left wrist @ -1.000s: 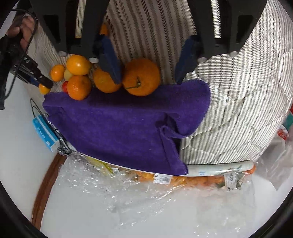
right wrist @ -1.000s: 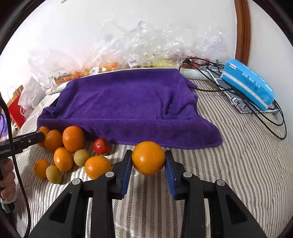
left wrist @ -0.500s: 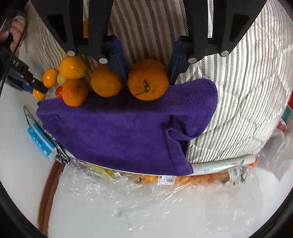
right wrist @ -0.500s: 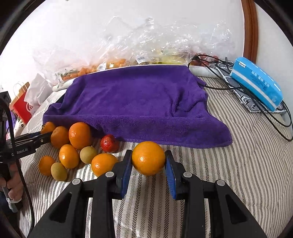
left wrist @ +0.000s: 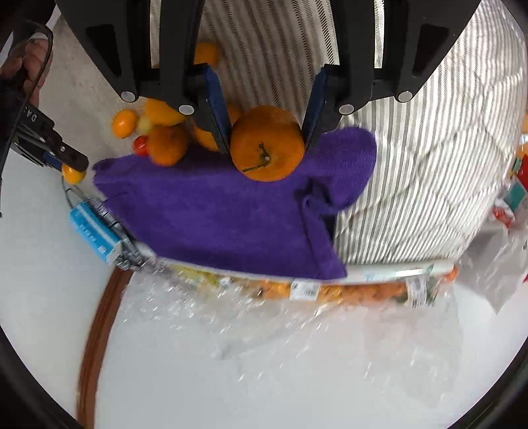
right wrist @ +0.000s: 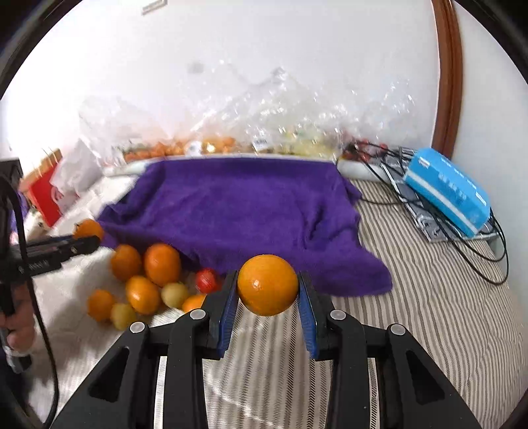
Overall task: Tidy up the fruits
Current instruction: 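Grasp and lift the orange with the right tool while the left tool grasps the mandarin, then release the orange onto the purple towel with the right tool while the left tool lowers the mandarin, then open the left tool to drop the mandarin on the towel, then withdraw both tools, then grasp another orange with the right tool while the left tool grasps another mandarin, then carry the orange over the towel with the right tool while the left tool carries its mandarin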
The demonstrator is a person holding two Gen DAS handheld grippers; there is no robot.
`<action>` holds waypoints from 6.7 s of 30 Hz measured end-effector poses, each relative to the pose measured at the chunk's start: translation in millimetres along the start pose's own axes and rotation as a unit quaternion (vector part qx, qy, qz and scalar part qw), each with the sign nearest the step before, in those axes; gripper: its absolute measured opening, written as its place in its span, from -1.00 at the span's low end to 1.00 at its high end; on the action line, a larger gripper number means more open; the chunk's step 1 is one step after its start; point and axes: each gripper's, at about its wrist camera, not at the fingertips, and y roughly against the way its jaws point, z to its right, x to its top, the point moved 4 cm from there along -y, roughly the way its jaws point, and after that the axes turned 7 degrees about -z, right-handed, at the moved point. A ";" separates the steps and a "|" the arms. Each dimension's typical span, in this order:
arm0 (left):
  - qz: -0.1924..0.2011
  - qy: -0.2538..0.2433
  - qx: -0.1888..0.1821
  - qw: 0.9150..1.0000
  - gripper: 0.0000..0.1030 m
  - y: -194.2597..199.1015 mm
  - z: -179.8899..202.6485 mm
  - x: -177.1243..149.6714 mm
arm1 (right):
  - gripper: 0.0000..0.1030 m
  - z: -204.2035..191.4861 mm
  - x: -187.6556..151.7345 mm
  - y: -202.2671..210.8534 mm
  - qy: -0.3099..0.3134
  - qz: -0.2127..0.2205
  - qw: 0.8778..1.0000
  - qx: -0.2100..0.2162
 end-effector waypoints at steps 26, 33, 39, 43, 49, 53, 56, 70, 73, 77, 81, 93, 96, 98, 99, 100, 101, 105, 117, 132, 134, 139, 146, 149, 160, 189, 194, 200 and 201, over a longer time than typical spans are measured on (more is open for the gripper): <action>0.023 0.070 0.007 0.997 -0.20 -55.9 -2.7 97.7 | -0.33 -3.2 116.4 -28.3 0.014 0.067 0.997 0.031; 0.018 0.063 0.019 0.998 -0.20 -71.9 -5.7 82.7 | -0.33 18.7 106.3 -56.9 -0.008 0.046 0.998 0.031; 0.013 0.068 0.018 0.997 -0.20 -78.4 -9.2 80.8 | -0.33 37.9 103.0 -68.2 -0.031 0.032 0.999 0.015; 0.005 0.070 0.023 0.997 -0.20 -83.1 -12.4 79.5 | -0.32 42.2 100.3 -73.2 -0.034 0.025 0.999 0.012; -0.014 0.084 0.004 0.996 -0.20 -90.8 -13.6 75.3 | -0.32 38.7 93.3 -83.6 -0.024 0.013 1.000 0.008; -0.023 0.083 0.019 0.996 -0.20 -96.0 -12.9 72.6 | -0.32 35.4 89.9 -92.8 -0.019 0.002 1.000 0.005; -0.028 0.077 0.031 0.996 -0.20 -99.9 -12.0 71.2 | -0.32 33.2 87.2 -100.7 -0.019 -0.011 1.000 0.012; -0.028 0.028 0.073 0.997 -0.18 -104.5 0.2 70.6 | -0.29 26.4 82.9 -99.8 -0.007 -0.010 1.000 0.007; -0.018 0.026 0.072 0.997 0.14 -99.4 1.6 72.9 | -0.10 26.4 83.4 -97.9 -0.011 -0.006 1.000 0.006; 0.016 0.024 0.079 0.996 0.29 -84.5 3.4 76.9 | 0.01 24.1 83.8 -93.9 -0.008 0.002 1.000 0.004; 0.032 0.030 0.082 0.996 0.29 -77.3 3.4 78.5 | 0.03 20.4 83.2 -89.7 -0.005 0.010 1.000 -0.003; 0.040 0.020 0.050 0.998 0.29 -39.5 14.9 65.9 | 0.03 0.2 85.9 -27.9 -0.008 0.047 0.999 0.006; 0.035 0.029 0.034 0.998 0.29 -28.4 9.6 55.8 | 0.03 -4.8 76.7 -13.6 -0.006 0.034 0.999 0.005; 0.037 0.029 0.043 0.998 0.29 -20.1 3.2 46.7 | 0.03 -9.6 64.6 -2.9 -0.004 0.028 1.000 0.011; 0.038 0.025 0.047 0.998 0.29 -16.7 0.8 42.6 | 0.03 -11.2 58.2 2.4 -0.003 0.027 1.000 0.012; 0.038 0.019 0.052 0.998 0.29 -13.3 -1.6 38.3 | 0.05 -13.1 52.3 6.6 -0.003 0.026 1.000 0.014; 0.039 0.014 0.062 0.997 0.29 -8.5 -5.8 31.9 | 0.08 -14.2 47.6 9.4 -0.003 0.025 1.000 0.015; 0.029 0.018 0.075 0.997 0.29 -1.3 -20.1 13.4 | 0.14 -20.0 26.8 12.3 -0.009 0.005 1.000 0.009; 0.008 0.068 0.044 0.997 0.29 0.3 -41.8 -32.6 | 0.11 -22.0 -7.7 -3.7 -0.061 -0.032 0.998 0.013; 0.001 0.083 0.018 0.996 0.29 -1.2 -44.8 -35.0 | -0.10 -44.5 -28.2 -48.1 -0.017 -0.085 0.996 -0.001; 0.000 0.079 0.021 0.997 0.29 -3.0 -42.7 -35.7 | -0.25 -43.8 -34.0 -54.6 -0.011 -0.094 0.995 -0.005; 0.004 0.066 0.026 0.998 0.29 -3.3 -37.7 -36.4 | -0.33 -36.6 -37.8 -48.1 -0.012 -0.076 0.997 0.002; 0.009 0.045 -0.020 0.999 0.24 -1.7 -24.0 -36.2 | -0.32 -8.1 -46.9 -34.9 -0.050 -0.065 0.997 0.000; 0.012 0.024 -0.032 0.999 0.24 0.6 -11.2 -32.6 | -0.32 -3.0 -46.7 -32.2 -0.065 -0.057 0.996 0.014; -0.056 -0.028 -0.030 0.998 0.20 -41.0 32.7 -6.6 | -0.33 4.3 -48.1 -20.1 -0.049 -0.037 0.998 0.024; -0.001 -0.023 -0.029 0.999 -0.25 -33.5 36.5 -8.7 | -0.32 -4.1 -48.1 -19.5 -0.036 -0.032 0.994 0.093; 0.025 -0.029 -0.043 0.998 -0.25 -21.2 40.6 -8.0 | -0.32 -0.4 -47.8 -13.9 -0.046 -0.015 0.996 0.079; 0.043 -0.039 -0.040 0.997 -0.25 -12.9 44.0 -6.0 | -0.32 3.6 -46.1 -6.5 -0.056 -0.001 0.997 0.052; 0.044 -0.039 -0.035 0.998 -0.25 -11.7 43.6 -5.6 | -0.32 3.2 -44.1 -4.1 -0.056 0.000 0.997 0.052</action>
